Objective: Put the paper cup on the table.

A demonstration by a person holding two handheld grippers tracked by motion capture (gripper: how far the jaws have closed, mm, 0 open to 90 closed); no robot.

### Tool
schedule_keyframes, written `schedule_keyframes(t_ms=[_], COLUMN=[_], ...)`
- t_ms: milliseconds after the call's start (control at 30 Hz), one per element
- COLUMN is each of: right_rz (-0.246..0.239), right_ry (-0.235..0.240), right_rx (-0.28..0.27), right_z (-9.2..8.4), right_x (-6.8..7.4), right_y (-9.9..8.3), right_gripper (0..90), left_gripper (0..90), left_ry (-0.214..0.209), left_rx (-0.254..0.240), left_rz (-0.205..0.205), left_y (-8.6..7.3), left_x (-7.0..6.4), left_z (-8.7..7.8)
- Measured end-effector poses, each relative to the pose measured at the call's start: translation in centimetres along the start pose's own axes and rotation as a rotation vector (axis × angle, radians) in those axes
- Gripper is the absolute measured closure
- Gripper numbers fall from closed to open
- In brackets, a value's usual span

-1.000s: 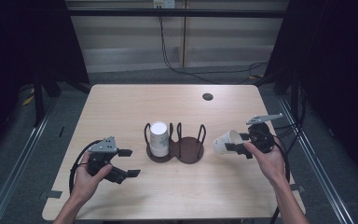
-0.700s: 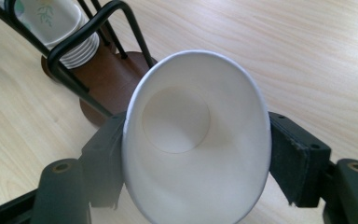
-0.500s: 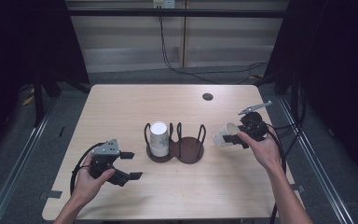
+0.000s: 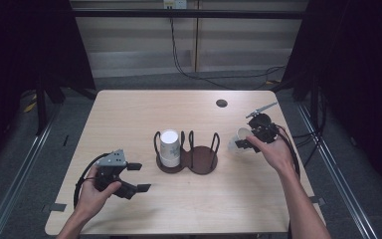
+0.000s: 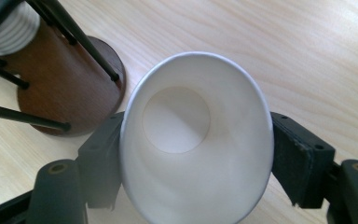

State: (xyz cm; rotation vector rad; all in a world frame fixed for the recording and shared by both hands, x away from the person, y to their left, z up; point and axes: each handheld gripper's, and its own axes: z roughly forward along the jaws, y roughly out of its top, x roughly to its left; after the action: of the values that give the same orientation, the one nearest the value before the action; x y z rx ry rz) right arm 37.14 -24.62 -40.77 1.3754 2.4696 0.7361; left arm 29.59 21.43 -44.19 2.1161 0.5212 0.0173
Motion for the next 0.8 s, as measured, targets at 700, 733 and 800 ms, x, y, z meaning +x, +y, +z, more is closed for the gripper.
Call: schedule_keyframes(t_ms=[700,733,800], right_rz=[0.0,-0.002,0.002], right_ry=[-0.054,-0.056,-0.055], right_rx=[0.093,0.083,0.076], right_z=[3.1,3.2,3.3], right_x=[0.5,0.4,0.4], right_y=[1.0,0.9,0.8], right_gripper=[21.1,20.8,20.2], left_gripper=[17.0,17.0,17.0], left_ry=[0.025,0.024,0.023], left_rx=[0.004,0.0,0.0], left_rz=[0.013,0.01,0.011], left_y=[-0.3,-0.4,-0.5], left_x=[0.3,0.3,0.3], left_z=[-0.2,-0.2,-0.3])
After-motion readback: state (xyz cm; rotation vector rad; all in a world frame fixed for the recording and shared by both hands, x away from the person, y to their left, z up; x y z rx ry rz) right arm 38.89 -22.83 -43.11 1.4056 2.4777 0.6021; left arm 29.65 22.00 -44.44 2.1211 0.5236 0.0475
